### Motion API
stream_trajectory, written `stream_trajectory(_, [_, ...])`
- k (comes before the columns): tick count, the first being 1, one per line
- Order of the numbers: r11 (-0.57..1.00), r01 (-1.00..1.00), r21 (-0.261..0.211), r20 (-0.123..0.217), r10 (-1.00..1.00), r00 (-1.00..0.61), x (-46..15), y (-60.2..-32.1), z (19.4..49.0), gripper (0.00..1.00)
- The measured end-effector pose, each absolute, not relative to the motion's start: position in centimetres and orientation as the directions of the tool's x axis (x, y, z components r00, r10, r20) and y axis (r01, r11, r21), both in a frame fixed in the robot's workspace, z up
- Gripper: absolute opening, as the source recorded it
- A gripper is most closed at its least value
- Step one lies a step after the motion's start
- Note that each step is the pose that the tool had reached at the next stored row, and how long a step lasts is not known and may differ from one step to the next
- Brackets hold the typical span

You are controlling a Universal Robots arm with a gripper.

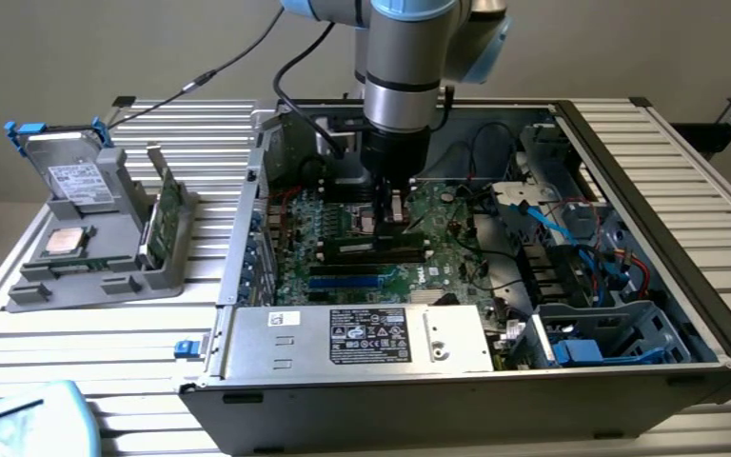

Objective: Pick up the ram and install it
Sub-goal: 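Insert the ram into the slot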

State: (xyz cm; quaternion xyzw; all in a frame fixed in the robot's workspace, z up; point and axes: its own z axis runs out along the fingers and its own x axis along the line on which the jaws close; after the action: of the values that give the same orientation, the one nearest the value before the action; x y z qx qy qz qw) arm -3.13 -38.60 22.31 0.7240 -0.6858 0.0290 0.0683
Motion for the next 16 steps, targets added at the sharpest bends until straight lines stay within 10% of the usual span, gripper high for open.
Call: stream_trajectory(16, [-0.05, -0.996, 0.075, 0.135, -0.989, 0.06, -2.79, -38.61, 22.21, 0.14])
